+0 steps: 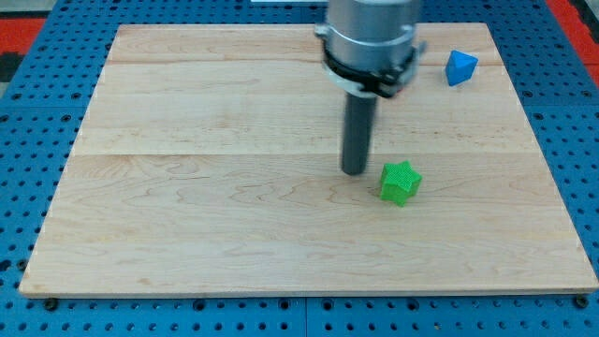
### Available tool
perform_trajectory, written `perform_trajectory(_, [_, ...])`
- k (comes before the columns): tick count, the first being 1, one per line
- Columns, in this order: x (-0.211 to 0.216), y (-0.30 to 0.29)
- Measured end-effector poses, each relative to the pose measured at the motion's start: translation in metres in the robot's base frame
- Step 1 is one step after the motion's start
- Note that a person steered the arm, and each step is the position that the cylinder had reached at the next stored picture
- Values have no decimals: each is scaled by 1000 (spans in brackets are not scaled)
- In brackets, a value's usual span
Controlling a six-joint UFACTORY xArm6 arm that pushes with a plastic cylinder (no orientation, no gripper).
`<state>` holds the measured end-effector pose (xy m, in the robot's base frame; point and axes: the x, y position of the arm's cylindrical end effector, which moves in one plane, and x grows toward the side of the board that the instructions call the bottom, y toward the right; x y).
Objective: Move the green star towards the bottom right
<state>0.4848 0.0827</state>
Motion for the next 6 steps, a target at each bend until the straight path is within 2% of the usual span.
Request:
perform_trajectory(1, [13,42])
perform_trajectory(2, [-7,37])
perform_trajectory(3, [-8,88])
perform_trajectory(4, [-23,83])
perform_trajectory(5, [-17,114])
perform_trajectory(6, [44,112])
